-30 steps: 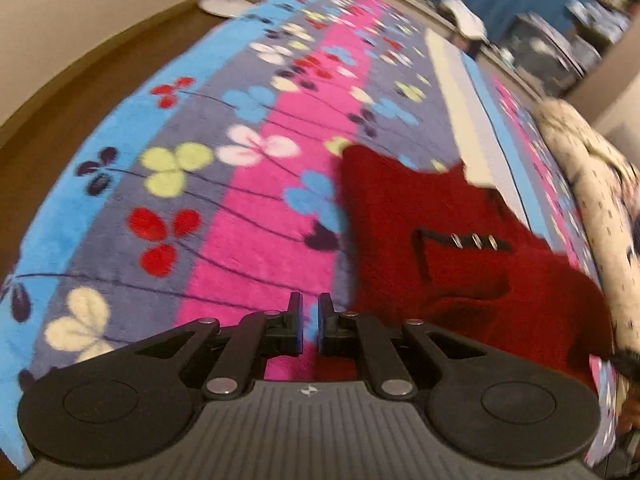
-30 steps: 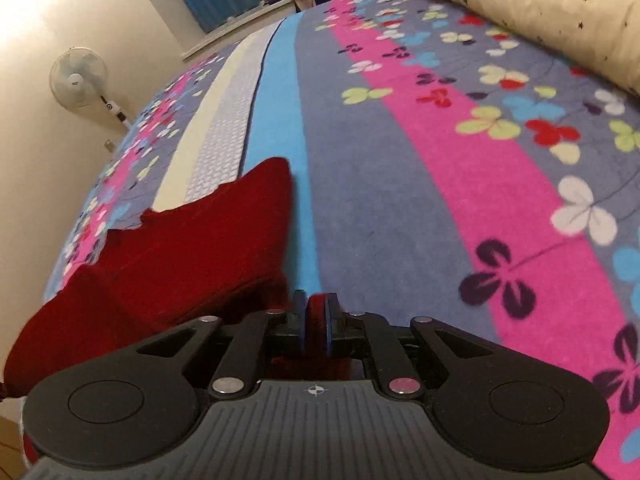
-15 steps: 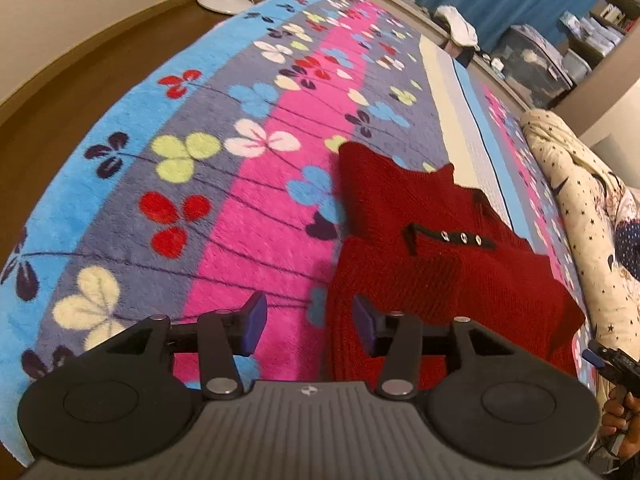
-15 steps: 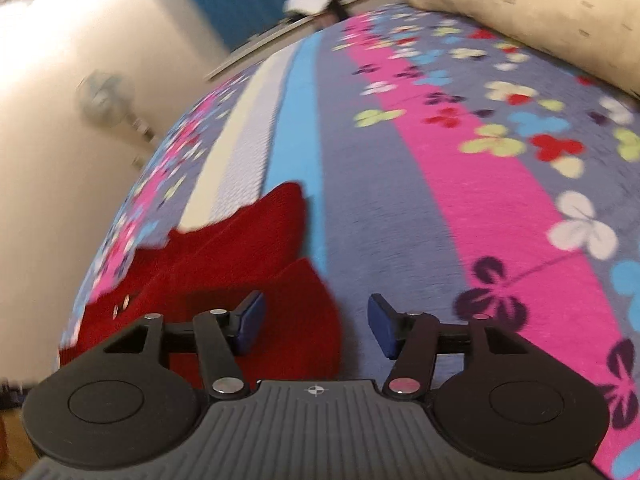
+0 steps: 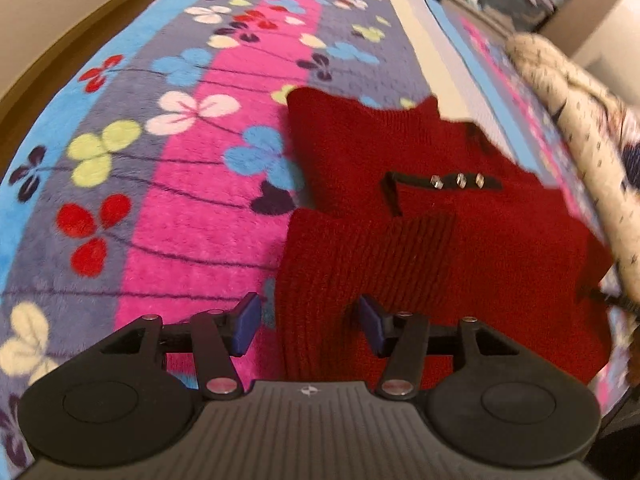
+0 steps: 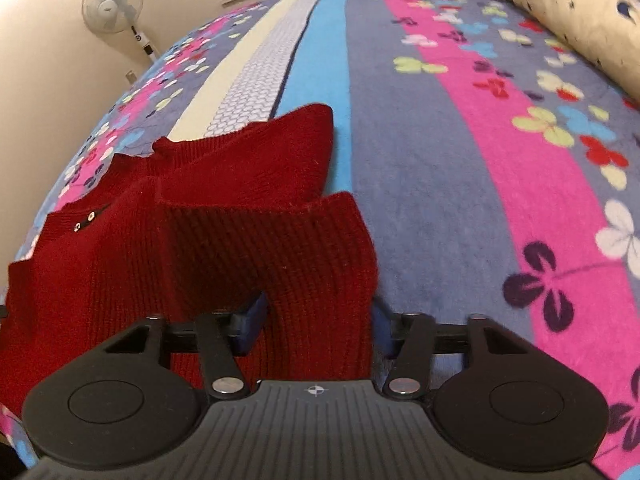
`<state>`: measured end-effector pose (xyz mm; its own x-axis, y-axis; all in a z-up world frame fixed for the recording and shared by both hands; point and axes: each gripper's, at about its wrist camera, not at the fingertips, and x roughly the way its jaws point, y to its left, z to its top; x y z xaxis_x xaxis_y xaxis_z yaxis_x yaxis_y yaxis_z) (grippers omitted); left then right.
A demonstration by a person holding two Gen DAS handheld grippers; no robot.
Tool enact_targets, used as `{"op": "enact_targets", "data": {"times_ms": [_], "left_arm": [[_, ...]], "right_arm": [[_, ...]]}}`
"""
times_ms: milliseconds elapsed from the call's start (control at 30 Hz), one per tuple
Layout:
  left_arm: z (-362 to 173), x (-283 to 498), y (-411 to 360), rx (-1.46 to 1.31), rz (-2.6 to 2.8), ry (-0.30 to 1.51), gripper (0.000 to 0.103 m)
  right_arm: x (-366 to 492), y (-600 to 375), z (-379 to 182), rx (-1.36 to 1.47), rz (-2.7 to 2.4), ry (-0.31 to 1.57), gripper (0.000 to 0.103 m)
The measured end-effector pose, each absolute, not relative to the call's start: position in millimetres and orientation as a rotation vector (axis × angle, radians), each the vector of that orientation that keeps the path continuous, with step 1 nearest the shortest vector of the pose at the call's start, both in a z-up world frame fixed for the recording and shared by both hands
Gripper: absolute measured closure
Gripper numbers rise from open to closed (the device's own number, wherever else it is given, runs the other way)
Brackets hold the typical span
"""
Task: Fold small clothes
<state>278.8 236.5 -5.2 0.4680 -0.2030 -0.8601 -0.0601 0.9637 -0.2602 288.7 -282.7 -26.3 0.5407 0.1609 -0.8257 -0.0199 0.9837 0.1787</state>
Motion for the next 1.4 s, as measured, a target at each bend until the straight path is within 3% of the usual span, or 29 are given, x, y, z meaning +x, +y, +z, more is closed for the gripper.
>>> {"op": "enact_targets", "data": {"times_ms": [33, 67, 100, 267, 433, 700, 1000, 1067, 1133, 1233, 1400], "left_arm": [[-5, 280, 234, -0.259, -0.110, 1.084, 0.072], [-2, 281, 232, -0.250, -0.142, 1.079, 0.087], [8, 278, 229, -0.213, -0.161, 1.041, 0.091], [58, 254, 230, -0.115, -0.149, 0.772, 0.092], [76, 269, 216, -0.019, -0.027, 0.569, 0.091], [52, 327, 216, -0.099, 0.064, 0.655, 0.092], [42, 357, 234, -0.215, 0.143, 0.574, 0.092], [21, 373, 233, -0.186, 0.146, 0.660, 0.092], [-4, 386, 232, -0.173, 0.143, 0.771, 0.091], [-15, 392, 238, -0.200, 0.145, 0.783, 0.091], [9, 383, 238, -0.229, 0.145, 0.615, 0.091]], "right_arm": [[289, -284, -24, 0.143, 0.090, 0.980, 0.091], [288, -285, -20, 0.145, 0.077, 0.968, 0.091], [288, -288, -16, 0.155, 0.075, 0.954, 0.091], [269, -294, 32, 0.218, 0.111, 0.721, 0.093], [272, -290, 53, 0.213, 0.041, 0.514, 0.093], [322, -267, 32, 0.141, -0.024, 0.527, 0.093], [345, -236, 28, 0.039, -0.080, 0.391, 0.093], [363, -236, 11, 0.034, -0.092, 0.465, 0.093], [389, -238, -19, 0.012, -0.114, 0.653, 0.092], [407, -249, -56, 0.049, -0.146, 0.821, 0.092], [400, -245, -27, 0.081, -0.124, 0.630, 0.093]]}}
